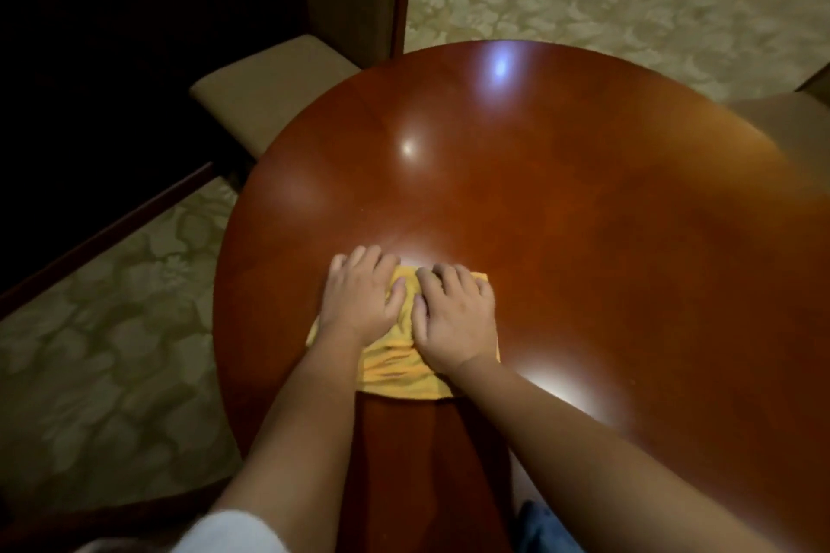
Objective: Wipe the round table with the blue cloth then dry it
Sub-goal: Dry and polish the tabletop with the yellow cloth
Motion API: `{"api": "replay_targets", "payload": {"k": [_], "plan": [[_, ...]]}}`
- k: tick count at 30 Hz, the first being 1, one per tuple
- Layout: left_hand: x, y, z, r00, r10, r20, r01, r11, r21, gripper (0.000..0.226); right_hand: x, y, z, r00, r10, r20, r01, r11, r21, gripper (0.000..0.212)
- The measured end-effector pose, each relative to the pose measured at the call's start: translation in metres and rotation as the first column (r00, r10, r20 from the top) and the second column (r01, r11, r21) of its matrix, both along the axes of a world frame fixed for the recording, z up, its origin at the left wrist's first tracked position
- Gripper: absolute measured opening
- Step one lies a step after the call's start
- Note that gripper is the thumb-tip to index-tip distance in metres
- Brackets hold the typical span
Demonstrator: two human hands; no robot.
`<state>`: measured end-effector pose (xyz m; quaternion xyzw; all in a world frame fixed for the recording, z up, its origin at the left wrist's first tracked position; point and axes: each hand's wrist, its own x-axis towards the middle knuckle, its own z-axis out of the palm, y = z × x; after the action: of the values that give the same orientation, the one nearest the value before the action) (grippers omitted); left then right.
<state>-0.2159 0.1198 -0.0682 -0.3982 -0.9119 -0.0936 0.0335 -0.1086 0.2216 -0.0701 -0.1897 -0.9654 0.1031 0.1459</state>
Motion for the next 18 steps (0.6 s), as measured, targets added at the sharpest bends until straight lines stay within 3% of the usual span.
{"api": "replay_targets", "payload": {"k": [3,6,11,14,18], "plan": [[-0.025,0.006,0.003,0.993,-0.115,0.003,0.115,0.992,-0.048,0.049,-0.016,-0.012,0.001,0.984,-0.178,0.022,0.178,0.984,-0.020,0.037],[-0.022,-0.001,0.007,0.997,-0.070,0.036,0.073,0.995,-0.069,0.056,-0.018,-0.015,0.002,0.988,-0.151,0.041,0.152,0.988,-0.020,0.038],[0.006,-0.040,0.016,0.973,0.231,0.000,-0.229,0.965,-0.130,0.052,-0.027,-0.029,0.011,0.987,0.159,0.041,-0.155,0.984,-0.087,0.039],[0.040,-0.070,0.020,0.930,0.367,-0.010,-0.364,0.919,-0.153,0.055,-0.019,-0.041,0.014,0.911,0.409,0.058,-0.401,0.909,-0.115,0.045],[0.086,-0.088,0.031,0.888,0.459,0.018,-0.454,0.883,-0.122,0.050,0.007,-0.043,0.024,0.787,0.604,0.128,-0.573,0.792,-0.213,0.062]]}}
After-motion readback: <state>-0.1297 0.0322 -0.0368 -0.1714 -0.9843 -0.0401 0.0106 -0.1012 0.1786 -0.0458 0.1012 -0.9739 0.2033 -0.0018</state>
